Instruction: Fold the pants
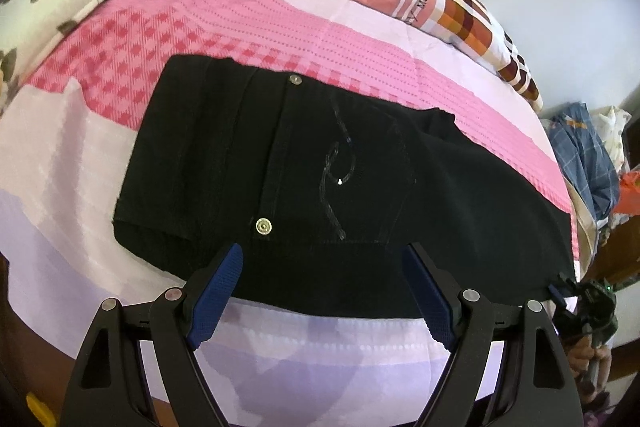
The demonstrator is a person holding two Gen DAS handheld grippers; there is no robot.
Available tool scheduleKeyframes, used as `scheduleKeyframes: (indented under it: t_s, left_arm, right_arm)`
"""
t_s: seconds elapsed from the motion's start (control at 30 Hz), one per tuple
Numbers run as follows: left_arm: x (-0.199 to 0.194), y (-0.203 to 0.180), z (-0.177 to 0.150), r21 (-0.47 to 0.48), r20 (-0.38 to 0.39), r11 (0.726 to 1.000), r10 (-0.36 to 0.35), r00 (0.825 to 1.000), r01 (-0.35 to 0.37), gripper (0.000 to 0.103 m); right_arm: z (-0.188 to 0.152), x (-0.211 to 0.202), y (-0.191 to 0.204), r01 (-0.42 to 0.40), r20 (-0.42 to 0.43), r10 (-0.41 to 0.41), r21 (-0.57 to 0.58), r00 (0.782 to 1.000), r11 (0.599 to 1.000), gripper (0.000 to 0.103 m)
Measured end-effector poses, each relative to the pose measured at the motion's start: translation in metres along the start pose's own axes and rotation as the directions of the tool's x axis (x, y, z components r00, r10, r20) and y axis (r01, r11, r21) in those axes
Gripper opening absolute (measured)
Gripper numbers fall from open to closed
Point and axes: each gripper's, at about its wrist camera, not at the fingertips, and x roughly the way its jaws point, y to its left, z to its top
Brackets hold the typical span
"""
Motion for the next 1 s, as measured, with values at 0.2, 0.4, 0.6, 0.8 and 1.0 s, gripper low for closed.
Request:
scheduleKeyframes:
  t_s: [0.2, 0.4, 0.6, 0.8, 1.0]
  left_arm:
    - [-0.003, -0.002, 0.0, 0.005, 0.013, 1.0, -0.007, 1.0, 0.007, 0.082]
    - [0.002, -0.001, -0.003, -0.004, 0.001, 1.0, -0.016, 1.0, 0.016, 0.082]
    - [0.01, 0.002, -0.006, -0.016, -0.022, 1.0, -0.018, 1.0, 0.017, 0.082]
    - [0.002, 0.008, -0.003, -0.035, 0.0, 0.999, -0.008, 1.0, 0.008, 0.082]
    - [0.005, 0.014, -0.004, -0.049, -0.001, 0.999, -0.004, 1.0, 0.004, 0.082]
  right_arm:
    - [0.003, 0.001, 0.001, -0.002, 0.023, 0.002, 0.025, 1.0, 1.0, 0.032]
    - [-0.002, 0.014, 0.0, -0.114, 0.03, 0.112, 0.06, 0.993, 0.992, 0.045]
    - [0.003, 0.02, 0.005, -0.002, 0.024, 0.003, -0.034, 1.0, 0.999, 0.005]
    - [-0.01, -0.008, 0.014, 0.057, 0.026, -0.055, -0.116, 0.998, 0.992, 0.003]
    - [-0.006, -0.015, -0.011, 0.027, 0.033, -0.025, -0.06, 0.999, 0.998, 0.0]
